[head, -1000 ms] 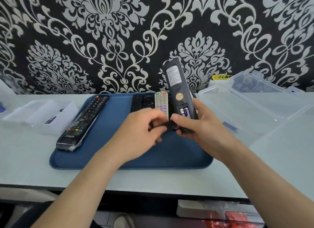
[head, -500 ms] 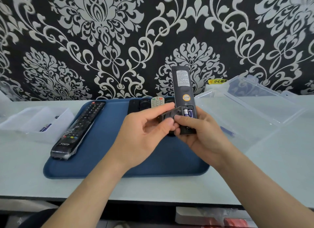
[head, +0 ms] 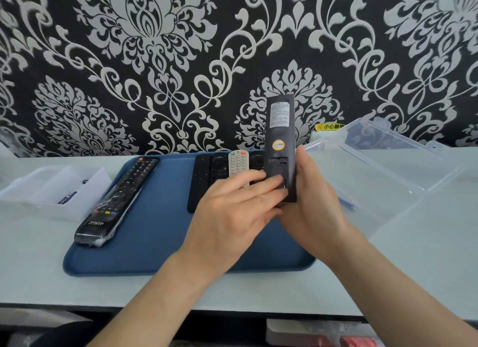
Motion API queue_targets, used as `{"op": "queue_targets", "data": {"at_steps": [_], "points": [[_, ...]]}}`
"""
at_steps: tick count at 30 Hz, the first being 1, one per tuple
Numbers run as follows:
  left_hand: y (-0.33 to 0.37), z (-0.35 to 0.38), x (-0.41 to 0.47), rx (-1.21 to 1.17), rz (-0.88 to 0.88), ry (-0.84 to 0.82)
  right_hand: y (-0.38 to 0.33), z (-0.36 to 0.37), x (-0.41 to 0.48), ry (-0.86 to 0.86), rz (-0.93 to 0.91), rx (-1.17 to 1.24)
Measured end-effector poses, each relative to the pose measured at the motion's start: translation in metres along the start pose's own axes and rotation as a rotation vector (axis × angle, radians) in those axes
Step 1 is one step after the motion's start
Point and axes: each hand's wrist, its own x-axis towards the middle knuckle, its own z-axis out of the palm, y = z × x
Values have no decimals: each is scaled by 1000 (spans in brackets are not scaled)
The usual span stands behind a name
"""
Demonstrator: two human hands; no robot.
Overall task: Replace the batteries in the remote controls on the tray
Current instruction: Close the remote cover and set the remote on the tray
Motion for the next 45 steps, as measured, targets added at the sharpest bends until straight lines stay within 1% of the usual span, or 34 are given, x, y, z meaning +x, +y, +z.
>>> {"op": "queue_targets", "data": {"at_steps": [3, 8, 15, 21, 24, 29, 31, 35, 39, 42, 43, 44, 45], "points": [[3, 0, 3, -1, -11, 30, 2, 3, -3, -13, -38, 15], [6, 0, 6, 49, -40, 8, 5, 3, -4, 2, -100, -38], [8, -3, 5, 143, 5, -19, 8, 2, -2, 44, -109, -97], [6, -6, 6, 141, -42, -48, 12, 3, -3, 2, -147, -130], [8, -7, 7, 139, -49, -62, 13, 1, -2, 15, -152, -148], [10, -3, 6, 151, -66, -43, 13, -1, -2, 13, -155, -157], [10, -1, 5, 140, -86, -21, 14, -1, -2, 13, -164, -199], [10, -2, 5, 102, -155, 42, 22, 0, 2, 46, -179, -286], [9, -5, 8, 42, -221, 14, 25, -1, 4, 26, -172, -309], [11, -7, 12, -39, -309, -11, 25, -3, 8, 81, -186, -374], [11, -7, 14, -115, -376, -11, 23, -3, 8, 89, -202, -416], [10, -9, 15, -245, -488, -13, 21, -4, 8, 91, -235, -472], [10, -12, 19, -423, -631, -17, 19, -5, 6, 88, -277, -537]]}}
